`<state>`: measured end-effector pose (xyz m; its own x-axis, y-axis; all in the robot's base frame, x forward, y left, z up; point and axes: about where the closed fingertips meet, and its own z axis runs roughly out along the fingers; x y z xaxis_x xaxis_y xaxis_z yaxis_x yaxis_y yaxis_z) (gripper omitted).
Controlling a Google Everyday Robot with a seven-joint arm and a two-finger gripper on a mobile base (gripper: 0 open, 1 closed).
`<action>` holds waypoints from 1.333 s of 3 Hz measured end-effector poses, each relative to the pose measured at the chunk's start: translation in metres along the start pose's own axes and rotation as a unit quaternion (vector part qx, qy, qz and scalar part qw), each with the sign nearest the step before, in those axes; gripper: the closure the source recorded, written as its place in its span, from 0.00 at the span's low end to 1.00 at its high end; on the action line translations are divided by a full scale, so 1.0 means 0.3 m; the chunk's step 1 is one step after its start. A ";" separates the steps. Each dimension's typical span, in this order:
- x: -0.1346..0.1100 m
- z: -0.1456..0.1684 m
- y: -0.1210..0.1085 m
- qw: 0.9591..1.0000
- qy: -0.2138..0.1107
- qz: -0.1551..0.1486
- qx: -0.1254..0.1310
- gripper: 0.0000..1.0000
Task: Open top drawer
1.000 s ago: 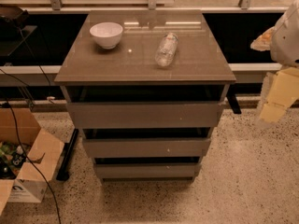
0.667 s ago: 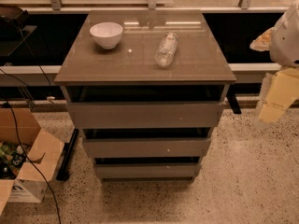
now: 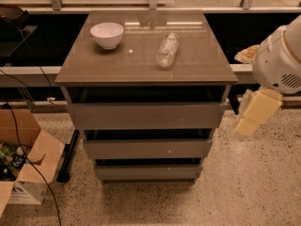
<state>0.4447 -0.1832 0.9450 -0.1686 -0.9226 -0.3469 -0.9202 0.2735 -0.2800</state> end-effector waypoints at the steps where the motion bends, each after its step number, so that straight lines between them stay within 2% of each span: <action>1: -0.009 0.189 0.013 0.998 -0.053 0.022 0.001 0.00; 2: 0.000 0.303 -0.007 0.996 -0.087 0.036 0.005 0.00; 4: 0.007 0.335 0.007 0.997 -0.079 0.024 0.008 0.00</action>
Offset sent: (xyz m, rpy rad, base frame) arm 0.0550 0.0275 -0.1286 0.2785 -0.0321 -0.0287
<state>0.4780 -0.1573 0.8535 -0.1530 -0.8540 -0.4972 -0.9065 0.3216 -0.2736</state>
